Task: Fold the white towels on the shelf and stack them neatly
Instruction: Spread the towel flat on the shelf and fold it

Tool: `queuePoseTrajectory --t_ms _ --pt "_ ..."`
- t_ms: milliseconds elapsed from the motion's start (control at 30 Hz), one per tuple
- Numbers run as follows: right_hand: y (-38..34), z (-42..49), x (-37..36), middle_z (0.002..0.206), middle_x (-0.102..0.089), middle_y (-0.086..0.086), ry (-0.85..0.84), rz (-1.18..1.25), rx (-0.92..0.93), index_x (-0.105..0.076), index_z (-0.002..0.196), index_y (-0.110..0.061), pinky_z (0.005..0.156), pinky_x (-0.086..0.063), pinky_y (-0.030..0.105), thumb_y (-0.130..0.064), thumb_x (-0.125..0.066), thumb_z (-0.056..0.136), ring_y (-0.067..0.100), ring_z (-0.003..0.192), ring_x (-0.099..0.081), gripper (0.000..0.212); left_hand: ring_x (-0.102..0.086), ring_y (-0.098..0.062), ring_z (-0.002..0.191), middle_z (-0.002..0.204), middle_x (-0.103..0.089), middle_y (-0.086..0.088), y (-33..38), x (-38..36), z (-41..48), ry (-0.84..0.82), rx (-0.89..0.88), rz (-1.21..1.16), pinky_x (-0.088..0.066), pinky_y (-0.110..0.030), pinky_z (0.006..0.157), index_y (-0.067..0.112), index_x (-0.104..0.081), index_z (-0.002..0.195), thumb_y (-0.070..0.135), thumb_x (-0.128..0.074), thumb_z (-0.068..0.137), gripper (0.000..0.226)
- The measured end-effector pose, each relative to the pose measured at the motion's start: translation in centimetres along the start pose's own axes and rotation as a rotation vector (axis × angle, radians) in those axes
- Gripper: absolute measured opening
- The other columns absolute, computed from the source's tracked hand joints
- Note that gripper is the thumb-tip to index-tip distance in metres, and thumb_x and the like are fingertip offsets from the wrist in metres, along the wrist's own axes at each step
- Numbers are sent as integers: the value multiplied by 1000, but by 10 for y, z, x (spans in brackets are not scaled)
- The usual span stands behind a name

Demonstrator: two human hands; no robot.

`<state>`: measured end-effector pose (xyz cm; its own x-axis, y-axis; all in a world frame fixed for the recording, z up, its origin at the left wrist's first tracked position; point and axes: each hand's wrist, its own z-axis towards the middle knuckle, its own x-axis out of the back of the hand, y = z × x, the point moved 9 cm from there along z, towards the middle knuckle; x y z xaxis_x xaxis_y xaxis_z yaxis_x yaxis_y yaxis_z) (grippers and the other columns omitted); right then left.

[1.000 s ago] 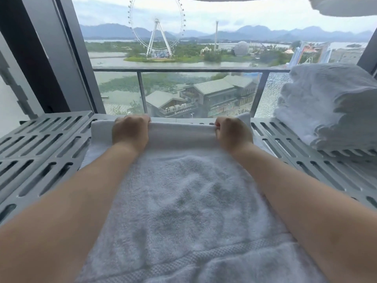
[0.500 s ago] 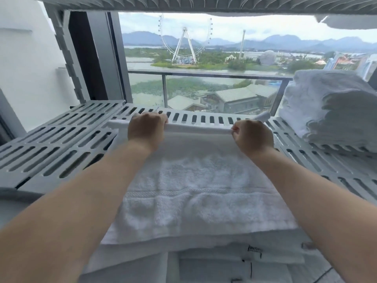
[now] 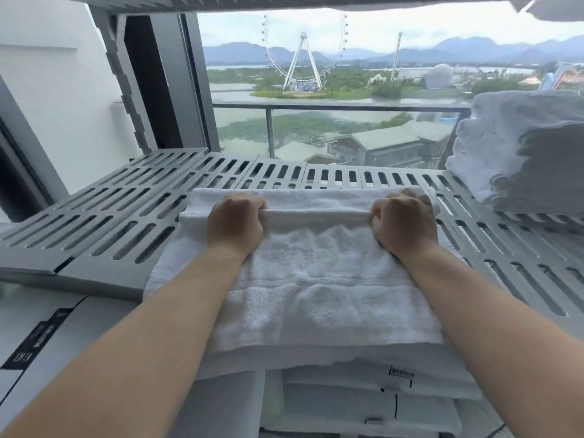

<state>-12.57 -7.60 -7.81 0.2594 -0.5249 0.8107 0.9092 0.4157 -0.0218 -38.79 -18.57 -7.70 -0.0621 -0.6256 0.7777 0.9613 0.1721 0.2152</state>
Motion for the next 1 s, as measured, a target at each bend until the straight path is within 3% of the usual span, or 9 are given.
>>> queuePoseTrajectory --t_ms 133,300,433,533,633,833,1000 --pt "-5 -5 15 84 -72 7 114 68 54 -77 85 -14 89 -40 40 -13 -62 83 30 88 -61 15 -61 -24 89 89 -71 -2 -13 6 -1 89 102 -29 -47 -33 78 20 -76 88 -6 -52 82 36" --pt "-4 -4 -5 95 -68 6 -70 253 49 -75 94 -14 82 -50 36 -7 -56 84 30 95 -61 22 -59 -24 88 87 -70 -3 -12 5 0 95 82 -44 -48 -35 79 18 -74 85 -7 -50 79 35" --pt "2 -3 -1 87 -70 7 -12 307 27 -77 88 -12 74 -46 31 -9 -57 84 30 85 -62 20 -58 -27 88 83 -69 -6 -7 8 1 125 34 -17 -49 -38 81 13 -76 87 -9 -49 77 35" --pt "2 -4 1 84 -70 7 13 318 26 -77 84 -11 77 -49 32 -10 -59 82 29 83 -62 18 -59 -29 90 84 -70 -8 -5 8 2 119 16 9 -50 -41 85 12 -78 89 -8 -50 76 37" --pt "3 -5 7 84 -70 7 58 347 23 -76 81 -12 75 -42 27 -8 -58 82 27 85 -61 18 -57 -30 86 80 -68 -8 -6 9 0 119 26 4 -48 -39 82 13 -76 84 -5 -49 75 34" --pt "-3 -9 8 89 -69 5 -27 358 31 -75 83 -13 80 -50 35 -14 -57 85 27 90 -61 18 -54 -27 72 70 -59 -5 -7 4 -1 49 84 23 -45 -36 71 13 -64 74 5 -45 83 23" --pt "-2 -8 4 88 -68 4 -76 361 2 -72 81 -13 81 -48 36 -13 -55 85 27 90 -60 17 -52 -27 69 69 -56 -5 -6 2 1 39 70 43 -46 -36 69 12 -61 74 9 -44 85 21"
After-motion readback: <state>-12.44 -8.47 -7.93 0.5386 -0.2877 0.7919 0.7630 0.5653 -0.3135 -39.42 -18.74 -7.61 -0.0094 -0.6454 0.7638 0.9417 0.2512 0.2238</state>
